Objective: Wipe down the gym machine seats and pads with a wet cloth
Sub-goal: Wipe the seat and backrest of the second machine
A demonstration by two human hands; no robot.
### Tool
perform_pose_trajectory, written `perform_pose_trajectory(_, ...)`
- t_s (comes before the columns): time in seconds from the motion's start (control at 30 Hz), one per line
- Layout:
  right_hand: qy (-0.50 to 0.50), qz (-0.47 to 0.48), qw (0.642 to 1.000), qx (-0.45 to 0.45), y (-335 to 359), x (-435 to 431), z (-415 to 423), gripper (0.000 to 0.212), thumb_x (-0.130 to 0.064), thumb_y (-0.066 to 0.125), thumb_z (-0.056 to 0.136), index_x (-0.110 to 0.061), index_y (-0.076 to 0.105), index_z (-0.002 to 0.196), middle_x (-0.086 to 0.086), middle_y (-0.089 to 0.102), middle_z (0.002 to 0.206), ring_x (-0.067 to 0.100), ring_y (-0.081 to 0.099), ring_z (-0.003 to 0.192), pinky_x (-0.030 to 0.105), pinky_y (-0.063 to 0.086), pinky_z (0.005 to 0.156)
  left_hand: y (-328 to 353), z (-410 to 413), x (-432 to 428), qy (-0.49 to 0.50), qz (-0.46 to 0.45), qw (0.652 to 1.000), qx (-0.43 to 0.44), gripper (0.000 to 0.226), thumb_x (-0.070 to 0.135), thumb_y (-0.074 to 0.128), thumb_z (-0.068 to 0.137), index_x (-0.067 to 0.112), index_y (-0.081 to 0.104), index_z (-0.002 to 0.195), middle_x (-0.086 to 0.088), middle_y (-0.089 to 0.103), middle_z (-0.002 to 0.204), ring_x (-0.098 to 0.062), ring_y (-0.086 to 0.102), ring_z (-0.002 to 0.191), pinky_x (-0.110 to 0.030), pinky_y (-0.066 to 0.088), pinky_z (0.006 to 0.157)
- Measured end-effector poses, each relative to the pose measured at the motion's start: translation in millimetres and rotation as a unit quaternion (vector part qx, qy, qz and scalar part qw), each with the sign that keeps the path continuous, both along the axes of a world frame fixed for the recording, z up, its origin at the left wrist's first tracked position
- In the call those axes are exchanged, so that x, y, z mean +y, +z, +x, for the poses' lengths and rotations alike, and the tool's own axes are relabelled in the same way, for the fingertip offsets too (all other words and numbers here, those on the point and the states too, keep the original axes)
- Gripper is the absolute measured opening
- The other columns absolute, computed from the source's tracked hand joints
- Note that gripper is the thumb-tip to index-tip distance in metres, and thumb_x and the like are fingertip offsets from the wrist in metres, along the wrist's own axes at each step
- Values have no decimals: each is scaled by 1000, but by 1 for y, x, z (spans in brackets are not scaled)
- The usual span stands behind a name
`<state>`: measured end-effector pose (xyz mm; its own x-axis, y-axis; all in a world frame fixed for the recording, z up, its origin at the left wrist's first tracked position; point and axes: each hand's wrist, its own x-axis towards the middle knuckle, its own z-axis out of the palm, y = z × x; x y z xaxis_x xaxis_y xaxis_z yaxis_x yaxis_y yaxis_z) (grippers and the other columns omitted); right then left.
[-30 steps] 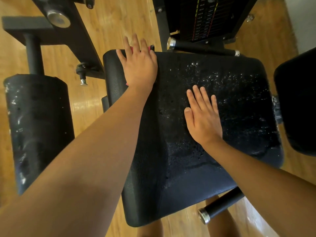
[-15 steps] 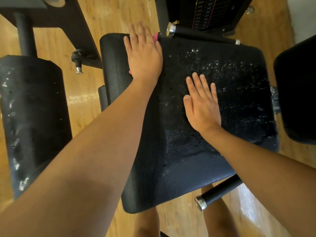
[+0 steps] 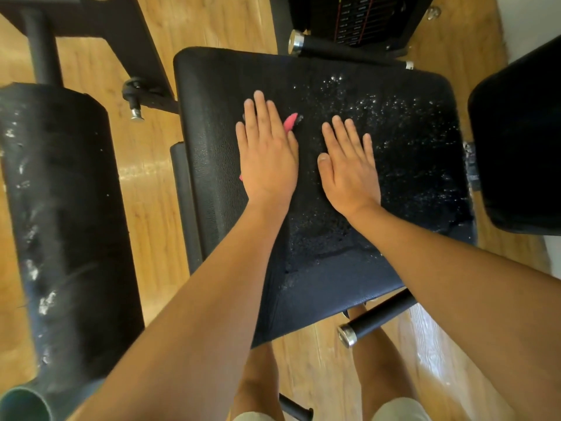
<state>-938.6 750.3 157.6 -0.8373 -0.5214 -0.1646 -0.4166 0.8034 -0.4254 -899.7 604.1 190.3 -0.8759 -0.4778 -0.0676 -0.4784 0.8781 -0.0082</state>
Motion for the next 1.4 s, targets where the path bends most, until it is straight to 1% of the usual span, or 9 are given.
perform_pose_trajectory(0.37, -4, -8, 1000, 1, 1, 1, 1, 57, -36, 20, 110, -19, 18, 165, 0, 11, 173, 18, 2, 160, 46, 0, 130, 7, 84, 46, 5, 19, 999, -38, 60, 40, 19, 112, 6, 20, 161, -14, 9, 170, -29, 8, 157, -47, 19, 126)
perform_pose_trajectory(0.53, -3, 0, 1000, 11, 2, 0, 3, 58, -37, 17, 110, -20, 18, 165, 1, 12, 173, 19, 4, 160, 47, 2, 130, 9, 121, 69, 20, 19, 998, -53, 62, 45, 14, 111, 10, 19, 161, -11, 9, 170, -29, 7, 157, -51, 17, 125)
perform_pose_trajectory(0.67, 3, 5, 1000, 9, 2, 1, 3, 58, -37, 18, 110, -20, 18, 165, 1, 12, 173, 20, 4, 160, 46, 1, 130, 9, 139, 84, 38, 30, 997, -62, 63, 49, 17, 110, 13, 17, 162, -9, 6, 171, -29, 4, 158, -54, 11, 125)
perform_pose_trajectory(0.87, 6, 10, 1000, 15, 3, 1, 2, 57, -36, 20, 110, -19, 19, 165, 2, 13, 173, 21, 5, 160, 48, 2, 130, 7, 159, 104, 47, 39, 995, -73, 64, 49, 16, 109, 13, 16, 162, -9, 7, 171, -30, 4, 157, -55, 13, 124)
perform_pose_trajectory(1.0, 17, 25, 1000, 8, 6, 2, 1, 57, -37, 21, 111, -19, 17, 165, 3, 10, 173, 21, 3, 160, 50, -2, 128, 6, 175, 118, 38, 40, 995, -77, 64, 48, 16, 109, 13, 15, 163, -8, 8, 171, -30, 5, 157, -54, 13, 124)
perform_pose_trajectory(1.07, 21, 21, 999, 13, 6, 9, 3, 57, -37, 23, 111, -17, 20, 164, 5, 13, 173, 22, 5, 160, 51, -3, 128, 5, 182, 122, 34, 40, 995, -86, 63, 48, 16, 110, 13, 15, 163, -8, 8, 171, -30, 4, 157, -53, 12, 124)
perform_pose_trajectory(1.17, -3, 25, 999, 29, 6, 34, 10, 57, -37, 26, 110, -16, 24, 164, 6, 16, 172, 23, 8, 160, 51, 0, 129, 5, 194, 130, 12, 38, 995, -93, 63, 48, 16, 110, 13, 16, 163, -9, 9, 171, -30, 5, 157, -52, 12, 124)
perform_pose_trajectory(1.3, -41, 49, 997, 44, -3, 77, 15, 58, -37, 26, 110, -14, 24, 164, 8, 16, 172, 25, 9, 160, 51, 1, 129, 3, 204, 135, 0, 37, 995, -94, 63, 48, 16, 110, 13, 15, 163, -8, 9, 171, -30, 5, 157, -51, 12, 125)
perform_pose_trajectory(1.4, -50, 50, 997, 37, -15, 104, 16, 59, -38, 25, 110, -15, 23, 164, 8, 15, 172, 25, 8, 160, 53, 1, 129, 5, 203, 136, -8, 35, 995, -96, 63, 48, 16, 110, 13, 15, 163, -8, 9, 171, -30, 5, 157, -51, 10, 124)
